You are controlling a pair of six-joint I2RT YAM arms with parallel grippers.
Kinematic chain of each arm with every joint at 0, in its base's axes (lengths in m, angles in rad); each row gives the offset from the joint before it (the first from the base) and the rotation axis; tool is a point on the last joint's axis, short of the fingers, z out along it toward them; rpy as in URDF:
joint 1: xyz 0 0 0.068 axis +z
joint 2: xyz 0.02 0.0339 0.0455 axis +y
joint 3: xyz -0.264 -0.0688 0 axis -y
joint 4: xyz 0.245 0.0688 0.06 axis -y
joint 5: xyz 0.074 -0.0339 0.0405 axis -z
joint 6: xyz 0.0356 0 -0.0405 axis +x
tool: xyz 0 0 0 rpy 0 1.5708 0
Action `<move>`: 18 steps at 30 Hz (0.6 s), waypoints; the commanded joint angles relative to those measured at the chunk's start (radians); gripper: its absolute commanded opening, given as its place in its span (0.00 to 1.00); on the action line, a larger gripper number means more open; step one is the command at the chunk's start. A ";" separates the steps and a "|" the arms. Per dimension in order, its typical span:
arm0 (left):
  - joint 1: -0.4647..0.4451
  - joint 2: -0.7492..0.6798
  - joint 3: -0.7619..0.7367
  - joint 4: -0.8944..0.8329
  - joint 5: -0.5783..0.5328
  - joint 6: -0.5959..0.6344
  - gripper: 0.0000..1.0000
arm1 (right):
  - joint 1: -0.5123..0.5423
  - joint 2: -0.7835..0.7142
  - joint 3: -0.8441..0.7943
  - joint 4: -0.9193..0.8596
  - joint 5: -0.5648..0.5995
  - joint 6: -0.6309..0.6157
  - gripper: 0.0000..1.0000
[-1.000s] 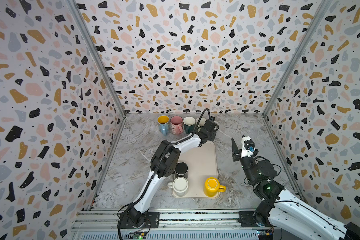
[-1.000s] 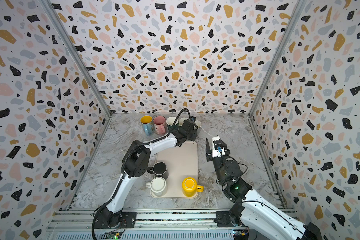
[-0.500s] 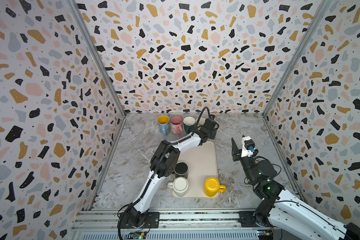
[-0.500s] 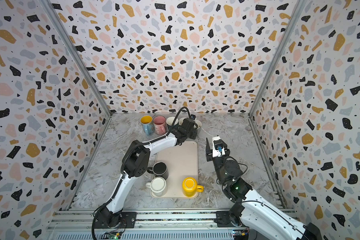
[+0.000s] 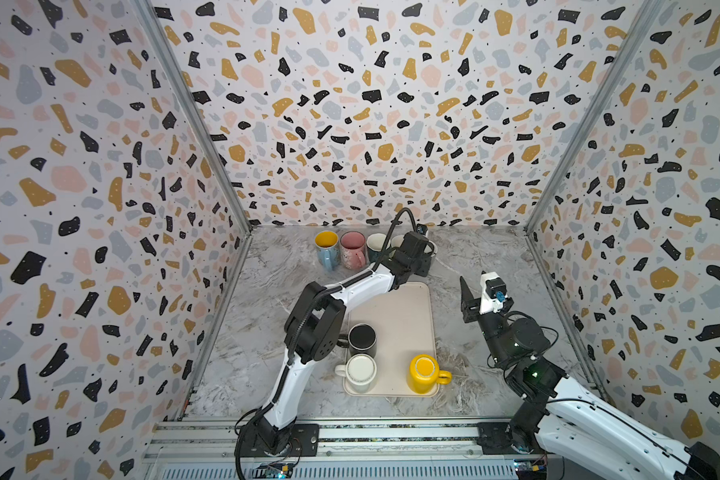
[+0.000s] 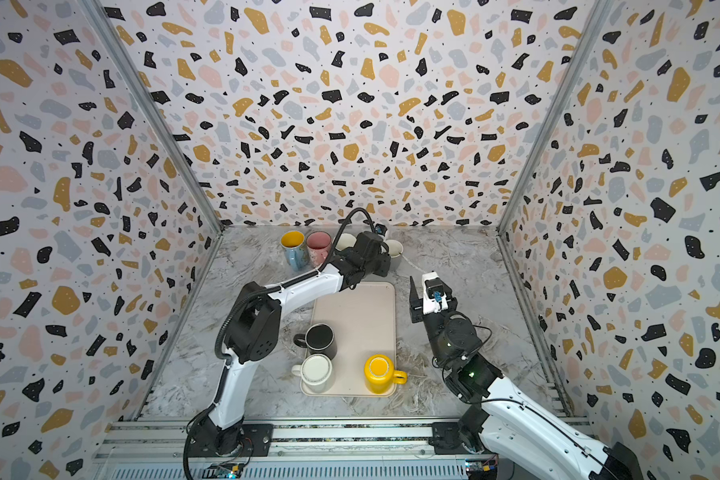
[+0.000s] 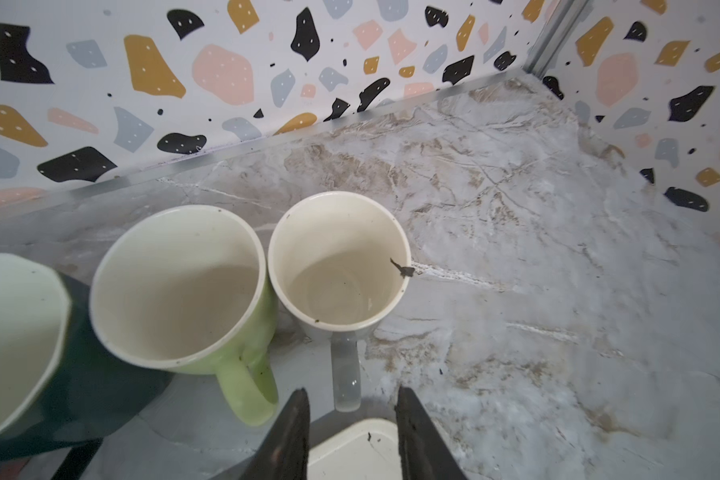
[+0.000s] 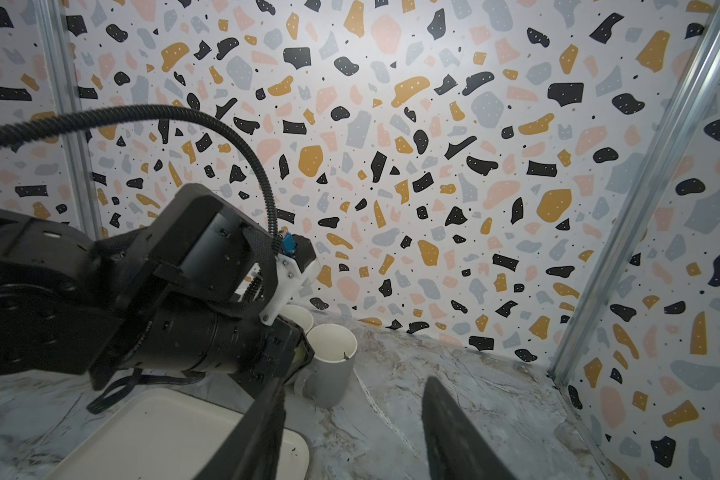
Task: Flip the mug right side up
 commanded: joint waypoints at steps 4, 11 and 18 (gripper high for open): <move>-0.025 -0.203 -0.152 -0.012 0.079 0.028 0.36 | -0.004 0.019 0.032 -0.013 -0.030 0.039 0.55; -0.030 -0.581 -0.463 -0.099 0.043 0.016 0.43 | -0.009 0.147 0.156 -0.107 -0.073 0.082 0.58; -0.004 -0.986 -0.749 -0.122 -0.065 -0.130 0.57 | -0.032 0.395 0.395 -0.251 -0.127 0.191 0.62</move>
